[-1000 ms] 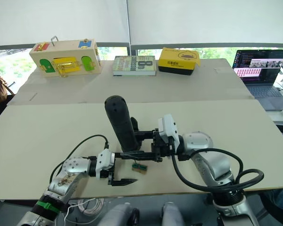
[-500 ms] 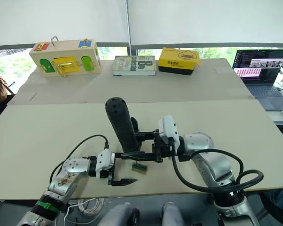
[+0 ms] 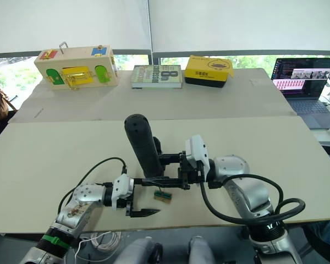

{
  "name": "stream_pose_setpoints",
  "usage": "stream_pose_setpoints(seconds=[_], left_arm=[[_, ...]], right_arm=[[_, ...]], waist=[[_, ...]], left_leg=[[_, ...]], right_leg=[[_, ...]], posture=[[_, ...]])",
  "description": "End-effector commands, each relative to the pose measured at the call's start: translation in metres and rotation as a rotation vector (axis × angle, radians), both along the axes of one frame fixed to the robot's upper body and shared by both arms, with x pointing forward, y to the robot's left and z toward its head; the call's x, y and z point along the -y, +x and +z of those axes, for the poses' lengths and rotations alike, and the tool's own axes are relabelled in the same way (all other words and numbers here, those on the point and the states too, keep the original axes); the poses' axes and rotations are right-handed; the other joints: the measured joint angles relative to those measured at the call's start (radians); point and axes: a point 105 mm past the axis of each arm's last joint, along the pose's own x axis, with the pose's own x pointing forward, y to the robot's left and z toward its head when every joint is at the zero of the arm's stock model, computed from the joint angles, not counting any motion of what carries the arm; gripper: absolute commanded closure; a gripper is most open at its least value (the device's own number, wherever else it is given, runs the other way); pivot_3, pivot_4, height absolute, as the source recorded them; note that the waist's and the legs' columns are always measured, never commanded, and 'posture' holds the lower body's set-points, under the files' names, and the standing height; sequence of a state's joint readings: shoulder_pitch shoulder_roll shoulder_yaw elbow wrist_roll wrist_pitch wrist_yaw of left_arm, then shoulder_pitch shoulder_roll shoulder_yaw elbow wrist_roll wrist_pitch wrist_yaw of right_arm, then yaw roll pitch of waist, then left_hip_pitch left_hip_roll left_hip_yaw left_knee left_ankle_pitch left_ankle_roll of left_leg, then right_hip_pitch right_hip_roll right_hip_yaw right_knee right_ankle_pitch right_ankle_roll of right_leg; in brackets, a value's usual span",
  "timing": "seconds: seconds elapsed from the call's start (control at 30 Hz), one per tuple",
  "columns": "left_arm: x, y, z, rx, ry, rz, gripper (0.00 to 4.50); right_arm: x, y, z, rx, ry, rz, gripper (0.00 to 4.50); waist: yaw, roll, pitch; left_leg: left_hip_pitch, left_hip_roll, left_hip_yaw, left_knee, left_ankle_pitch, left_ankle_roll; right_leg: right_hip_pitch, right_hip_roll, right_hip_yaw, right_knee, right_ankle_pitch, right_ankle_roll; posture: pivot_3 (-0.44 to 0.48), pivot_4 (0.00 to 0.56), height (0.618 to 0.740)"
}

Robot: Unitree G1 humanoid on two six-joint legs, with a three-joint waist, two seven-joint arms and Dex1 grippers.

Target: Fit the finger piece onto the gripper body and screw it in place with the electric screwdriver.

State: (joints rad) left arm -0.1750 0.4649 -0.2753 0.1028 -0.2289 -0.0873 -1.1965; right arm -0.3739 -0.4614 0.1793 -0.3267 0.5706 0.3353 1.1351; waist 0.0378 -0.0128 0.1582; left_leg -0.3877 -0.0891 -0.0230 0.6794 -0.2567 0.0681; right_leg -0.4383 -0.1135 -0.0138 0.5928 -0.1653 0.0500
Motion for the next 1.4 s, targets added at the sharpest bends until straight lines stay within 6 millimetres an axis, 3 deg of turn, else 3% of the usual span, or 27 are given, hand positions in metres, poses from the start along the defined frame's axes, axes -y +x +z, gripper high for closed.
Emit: stream_pose_setpoints(seconds=[0.03,1.4], left_arm=[[-0.0068,-0.0089,-0.0294,-0.109,0.071,0.022,0.06],[-0.0088,-0.01,-0.0305,-0.114,0.07,0.028,0.06]], right_arm=[[0.0024,-0.0029,0.0131,0.067,0.036,0.003,2.58],[-0.0014,-0.0049,0.0044,0.039,-0.008,0.007,2.58]], waist=[[0.0,0.0,0.0],[0.0,0.0,0.0]], left_leg=[[0.0,0.0,0.0,0.0,0.0,0.0],[0.0,0.0,0.0,-0.001,0.0,0.0]], right_leg=[[0.0,0.0,0.0,0.0,0.0,0.0],[0.0,0.0,0.0,0.0,-0.001,0.0]], posture=[[0.0,0.15,0.74],[0.0,0.15,0.74]])
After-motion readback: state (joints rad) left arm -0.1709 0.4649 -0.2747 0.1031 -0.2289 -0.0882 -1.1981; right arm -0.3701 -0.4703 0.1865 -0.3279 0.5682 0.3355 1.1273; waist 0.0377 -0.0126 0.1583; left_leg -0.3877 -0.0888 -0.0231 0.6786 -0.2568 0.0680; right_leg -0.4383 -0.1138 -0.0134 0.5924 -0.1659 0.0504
